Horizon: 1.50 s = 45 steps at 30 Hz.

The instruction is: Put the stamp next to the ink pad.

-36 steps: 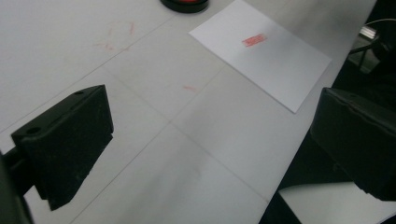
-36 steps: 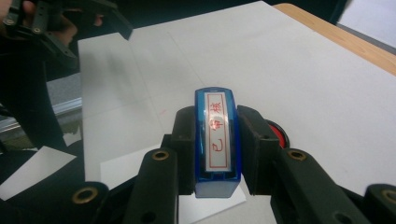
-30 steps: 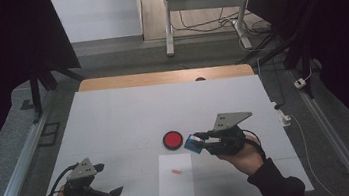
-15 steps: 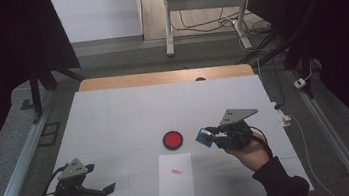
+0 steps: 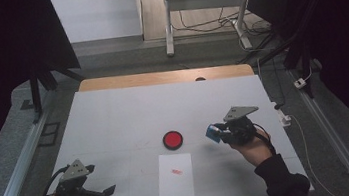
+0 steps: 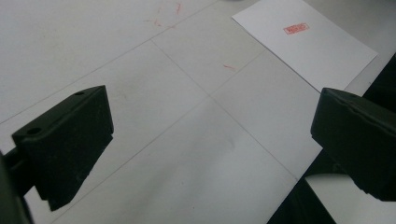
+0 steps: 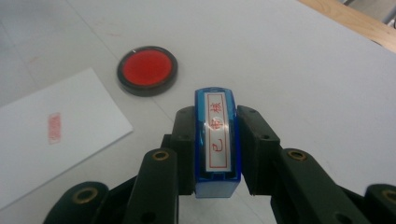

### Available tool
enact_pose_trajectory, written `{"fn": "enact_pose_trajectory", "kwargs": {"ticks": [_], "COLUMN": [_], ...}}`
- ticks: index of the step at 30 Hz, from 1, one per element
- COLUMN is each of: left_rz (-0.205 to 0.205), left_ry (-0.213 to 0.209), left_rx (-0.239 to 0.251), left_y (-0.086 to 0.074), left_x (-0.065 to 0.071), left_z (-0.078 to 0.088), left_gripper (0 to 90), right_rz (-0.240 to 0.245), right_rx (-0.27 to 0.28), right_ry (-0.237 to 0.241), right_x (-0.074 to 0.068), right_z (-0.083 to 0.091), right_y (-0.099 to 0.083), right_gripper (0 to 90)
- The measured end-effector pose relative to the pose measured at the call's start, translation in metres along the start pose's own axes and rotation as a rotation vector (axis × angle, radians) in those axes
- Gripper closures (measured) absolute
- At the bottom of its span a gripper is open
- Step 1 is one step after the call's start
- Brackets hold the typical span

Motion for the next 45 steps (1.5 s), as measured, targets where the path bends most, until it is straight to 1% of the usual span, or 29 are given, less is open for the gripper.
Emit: {"fn": "enact_pose_trajectory", "kwargs": {"ticks": [3, 5, 8, 11, 15, 18, 23, 31, 33, 39, 45], "left_rz": [-0.001, -0.003, -0.017, -0.034, -0.035, -0.034, -0.036, -0.04, -0.039, -0.039, -0.04], "left_ry": [-0.002, -0.003, -0.011, -0.012, -0.011, -0.013, -0.012, -0.012, -0.013, -0.014, -0.013], "left_rx": [-0.005, -0.009, -0.021, -0.033, -0.038, -0.037, -0.039, -0.041, -0.041, -0.041, -0.041], "left_y": [0.0, 0.0, 0.0, 0.001, 0.001, 0.001, 0.001, 0.001, 0.0, 0.001, 0.0], "left_x": [0.0, 0.001, 0.002, 0.003, 0.003, 0.003, 0.003, 0.003, 0.003, 0.003, 0.003], "left_z": [-0.001, -0.001, -0.002, -0.003, -0.004, -0.004, -0.004, -0.004, -0.004, -0.004, -0.004], "left_gripper": [0.0, 0.0, 0.0, 0.0, 0.0, 0.0, 0.0, 0.0, 0.0, 0.0, 0.0], "right_rz": [-0.012, -0.005, -0.011, 0.002, 0.012, 0.007, -0.006, 0.0, 0.001, -0.021, -0.026], "right_rx": [-0.006, -0.021, -0.028, -0.041, -0.055, -0.061, -0.075, -0.11, -0.104, -0.084, -0.075], "right_ry": [-0.011, -0.02, -0.024, -0.026, -0.03, -0.034, -0.026, -0.03, -0.033, -0.034, -0.043], "right_x": [0.005, 0.008, 0.01, 0.012, 0.013, 0.015, 0.018, 0.019, 0.019, 0.02, 0.017], "right_z": [-0.003, -0.006, -0.009, -0.012, -0.017, -0.02, -0.024, -0.03, -0.03, -0.027, -0.021], "right_y": [-0.004, -0.006, -0.009, -0.012, -0.015, -0.017, -0.021, -0.025, -0.025, -0.023, -0.019], "right_gripper": [69.9, 69.8, 69.8, 69.5, 69.5, 69.5, 69.4, 68.8, 67.4, 63.5, 53.4]}}
Point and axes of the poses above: each handheld gripper's, and its own axes: z roughly backward along the jaws, y roughly out of its top, x roughly to its right, the point moved 4 cm from there along -z, roughly forward along the jaws, and after that the axes turned 3 degrees about -z, right-handed, at the moved point
